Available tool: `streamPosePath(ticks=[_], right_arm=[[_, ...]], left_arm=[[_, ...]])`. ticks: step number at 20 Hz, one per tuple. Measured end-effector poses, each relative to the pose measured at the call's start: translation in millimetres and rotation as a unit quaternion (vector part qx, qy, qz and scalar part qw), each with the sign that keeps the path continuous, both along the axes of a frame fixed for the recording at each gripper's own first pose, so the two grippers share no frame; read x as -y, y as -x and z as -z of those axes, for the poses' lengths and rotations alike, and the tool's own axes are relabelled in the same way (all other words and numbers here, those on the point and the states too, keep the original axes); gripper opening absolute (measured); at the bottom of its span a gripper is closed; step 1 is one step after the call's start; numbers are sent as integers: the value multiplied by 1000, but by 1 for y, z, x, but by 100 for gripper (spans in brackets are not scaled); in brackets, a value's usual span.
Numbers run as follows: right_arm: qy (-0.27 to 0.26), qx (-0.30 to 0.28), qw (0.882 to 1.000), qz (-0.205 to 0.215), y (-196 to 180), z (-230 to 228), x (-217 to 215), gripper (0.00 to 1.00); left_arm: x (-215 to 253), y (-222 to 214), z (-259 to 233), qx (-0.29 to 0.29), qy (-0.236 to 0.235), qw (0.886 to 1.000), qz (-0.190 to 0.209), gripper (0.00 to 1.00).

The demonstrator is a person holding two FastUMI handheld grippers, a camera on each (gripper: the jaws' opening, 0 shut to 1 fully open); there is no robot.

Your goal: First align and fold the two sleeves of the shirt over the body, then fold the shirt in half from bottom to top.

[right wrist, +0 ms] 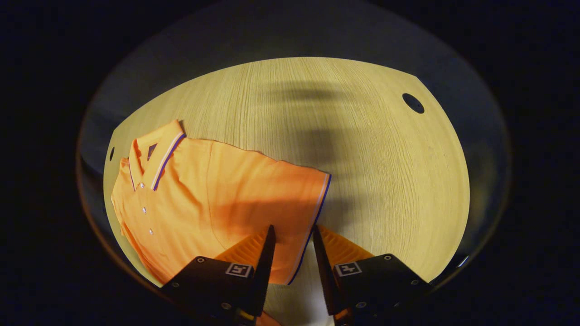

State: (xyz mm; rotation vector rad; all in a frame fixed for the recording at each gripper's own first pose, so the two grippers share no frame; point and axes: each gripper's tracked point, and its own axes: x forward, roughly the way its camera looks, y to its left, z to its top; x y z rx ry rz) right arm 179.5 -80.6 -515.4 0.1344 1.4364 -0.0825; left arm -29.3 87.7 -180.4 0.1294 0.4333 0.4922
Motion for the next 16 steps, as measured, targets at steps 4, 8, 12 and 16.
streamPosePath(ticks=[4, 8, 12, 16], right_arm=[[-16, 11, 1000, -20, -4, -3, -9, 12], [-78, 38, 996, -12, -17, -23, -28, 10], [-112, 60, 992, -29, -28, -52, -49, 10], [-152, 70, 985, -41, -34, -70, -83, 10]], left_arm=[[2, 2, 4, 0, 12, 1000, -12, 98], [3, 5, 4, -1, 13, 1000, -16, 98], [1, 10, 7, -5, 15, 1000, -23, 96], [-6, 13, 11, -6, 23, 999, -36, 98]])
